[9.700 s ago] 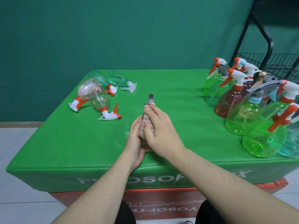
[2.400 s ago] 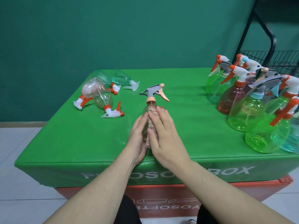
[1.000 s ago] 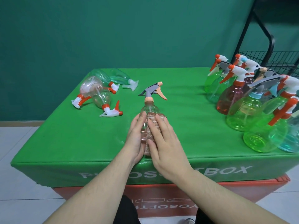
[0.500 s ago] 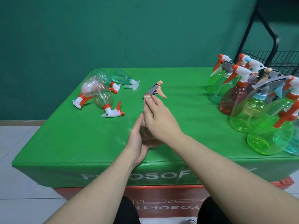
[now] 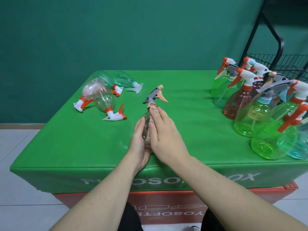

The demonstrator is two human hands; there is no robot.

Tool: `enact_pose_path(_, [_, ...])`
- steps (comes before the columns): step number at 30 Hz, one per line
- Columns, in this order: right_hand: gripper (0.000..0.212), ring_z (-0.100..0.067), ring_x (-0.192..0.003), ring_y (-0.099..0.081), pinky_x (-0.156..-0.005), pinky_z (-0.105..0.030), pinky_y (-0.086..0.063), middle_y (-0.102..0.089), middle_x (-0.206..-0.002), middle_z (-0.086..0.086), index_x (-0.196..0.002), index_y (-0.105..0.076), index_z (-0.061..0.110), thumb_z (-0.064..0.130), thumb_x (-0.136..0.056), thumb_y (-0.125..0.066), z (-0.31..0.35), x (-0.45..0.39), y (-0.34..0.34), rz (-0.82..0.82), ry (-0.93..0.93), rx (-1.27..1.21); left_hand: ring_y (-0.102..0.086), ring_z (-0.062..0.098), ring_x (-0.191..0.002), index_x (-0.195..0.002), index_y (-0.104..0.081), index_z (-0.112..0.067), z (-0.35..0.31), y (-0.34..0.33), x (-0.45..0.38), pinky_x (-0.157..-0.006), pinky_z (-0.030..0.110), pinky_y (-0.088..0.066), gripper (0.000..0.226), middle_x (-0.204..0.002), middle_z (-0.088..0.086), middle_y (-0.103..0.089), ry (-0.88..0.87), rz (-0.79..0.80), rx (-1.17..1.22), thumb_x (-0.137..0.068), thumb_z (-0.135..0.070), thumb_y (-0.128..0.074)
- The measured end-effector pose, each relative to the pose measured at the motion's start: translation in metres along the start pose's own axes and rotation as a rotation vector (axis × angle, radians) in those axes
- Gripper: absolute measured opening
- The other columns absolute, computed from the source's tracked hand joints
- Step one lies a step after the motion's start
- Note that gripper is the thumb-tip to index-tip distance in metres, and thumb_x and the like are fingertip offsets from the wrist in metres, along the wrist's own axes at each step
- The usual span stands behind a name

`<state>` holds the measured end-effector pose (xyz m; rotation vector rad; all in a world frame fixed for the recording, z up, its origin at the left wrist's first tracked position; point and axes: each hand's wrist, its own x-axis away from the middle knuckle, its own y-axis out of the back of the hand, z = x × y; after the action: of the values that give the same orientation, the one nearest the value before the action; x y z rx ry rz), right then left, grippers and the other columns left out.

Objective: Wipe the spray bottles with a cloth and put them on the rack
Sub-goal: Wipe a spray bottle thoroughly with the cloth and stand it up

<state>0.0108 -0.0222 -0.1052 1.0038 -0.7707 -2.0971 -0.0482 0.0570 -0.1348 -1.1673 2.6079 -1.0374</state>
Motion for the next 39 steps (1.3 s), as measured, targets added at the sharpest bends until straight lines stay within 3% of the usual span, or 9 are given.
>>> enact_pose_path(3, [0.061, -0.025, -0.15, -0.026, -0.121, -0.046, -0.028, -0.029, -0.164, -0.007, -0.156, -0.036, 0.018, 0.043, -0.102, -0.021, -0.003, 0.014, -0.004, 0.003, 0.02, 0.017, -0.062, 0.028, -0.13, -0.147, -0.053, -0.013, 0.001, 0.0, -0.001, -0.102, 0.036, -0.055, 0.058, -0.141, 0.013, -0.063, -0.008, -0.022, -0.022, -0.104, -0.051, -0.05])
enact_pose_path(7, [0.058, -0.024, -0.155, -0.014, -0.122, -0.05, -0.023, -0.018, -0.168, -0.003, -0.159, -0.027, 0.025, 0.042, -0.104, -0.021, -0.008, 0.032, -0.008, 0.026, 0.043, 0.074, -0.062, 0.033, -0.129, -0.151, -0.045, -0.014, 0.001, 0.003, -0.001, -0.111, 0.046, -0.048, 0.09, -0.141, 0.017, -0.063, -0.007, 0.033, -0.044, -0.082, -0.063, -0.076])
enact_pose_path(12, [0.056, -0.025, -0.157, -0.008, -0.122, -0.054, -0.023, -0.013, -0.169, -0.003, -0.16, -0.021, 0.026, 0.037, -0.105, -0.028, -0.012, 0.047, -0.01, 0.019, 0.1, 0.099, -0.071, 0.032, -0.11, -0.145, -0.047, -0.011, -0.002, 0.0, 0.004, -0.1, 0.046, -0.057, 0.072, -0.131, 0.022, -0.067, -0.072, 0.029, -0.039, -0.085, -0.042, -0.071])
enact_pose_path(17, [0.061, -0.022, -0.157, -0.006, -0.125, -0.049, -0.018, -0.014, -0.169, -0.003, -0.16, -0.023, 0.023, 0.041, -0.103, -0.03, -0.016, 0.038, -0.005, 0.0, 0.101, 0.074, -0.063, 0.033, -0.127, -0.149, -0.048, -0.008, -0.001, -0.001, 0.002, -0.105, 0.042, -0.054, 0.07, -0.139, 0.019, -0.064, -0.012, 0.117, -0.098, -0.095, -0.048, -0.066])
enact_pose_path(21, [0.061, -0.026, -0.153, -0.02, -0.125, -0.043, -0.019, -0.03, -0.164, -0.008, -0.156, -0.038, 0.014, 0.037, -0.099, -0.033, -0.011, 0.014, 0.005, -0.042, 0.146, 0.075, -0.059, 0.019, -0.133, -0.146, -0.056, -0.017, 0.0, -0.004, 0.002, -0.112, 0.034, -0.048, 0.053, -0.142, 0.006, -0.064, -0.003, 0.134, -0.101, -0.104, -0.048, -0.045])
enact_pose_path(24, [0.058, -0.024, -0.149, -0.03, -0.125, -0.037, -0.019, -0.039, -0.159, -0.009, -0.15, -0.046, 0.01, 0.033, -0.098, -0.036, -0.005, -0.005, 0.012, -0.041, 0.173, 0.075, -0.065, 0.009, -0.122, -0.135, -0.063, -0.029, 0.001, -0.006, 0.003, -0.092, 0.029, -0.059, 0.043, -0.133, -0.005, -0.07, -0.009, 0.155, -0.105, -0.108, -0.047, -0.035])
enact_pose_path(28, [0.056, -0.021, -0.144, -0.038, -0.121, -0.03, -0.024, -0.043, -0.157, -0.003, -0.149, -0.049, 0.014, 0.033, -0.097, -0.039, -0.005, -0.027, 0.017, 0.044, 0.052, -0.012, -0.074, 0.016, -0.096, -0.133, -0.063, -0.028, 0.002, -0.003, 0.001, -0.066, 0.041, -0.06, 0.048, -0.116, 0.0, -0.076, 0.014, 0.106, -0.234, -0.103, -0.055, -0.037])
enact_pose_path(33, [0.049, -0.016, -0.141, -0.04, -0.113, -0.032, -0.035, -0.039, -0.158, 0.005, -0.154, -0.041, 0.027, 0.031, -0.105, -0.041, -0.008, -0.039, 0.017, 0.1, -0.131, -0.138, -0.074, 0.022, -0.081, -0.141, -0.054, -0.017, 0.003, 0.0, 0.0, -0.062, 0.043, -0.059, 0.055, -0.114, 0.014, -0.069, 0.022, 0.07, -0.248, -0.101, -0.053, -0.046])
enact_pose_path(39, [0.057, -0.018, -0.141, -0.038, -0.118, -0.036, -0.032, -0.038, -0.157, 0.002, -0.152, -0.043, 0.023, 0.04, -0.099, -0.031, -0.01, -0.008, 0.008, 0.027, -0.017, -0.121, -0.074, 0.017, -0.082, -0.142, -0.056, -0.015, 0.002, 0.001, 0.0, -0.056, 0.033, -0.057, 0.051, -0.113, 0.009, -0.074, 0.016, 0.048, -0.253, -0.103, -0.046, -0.046])
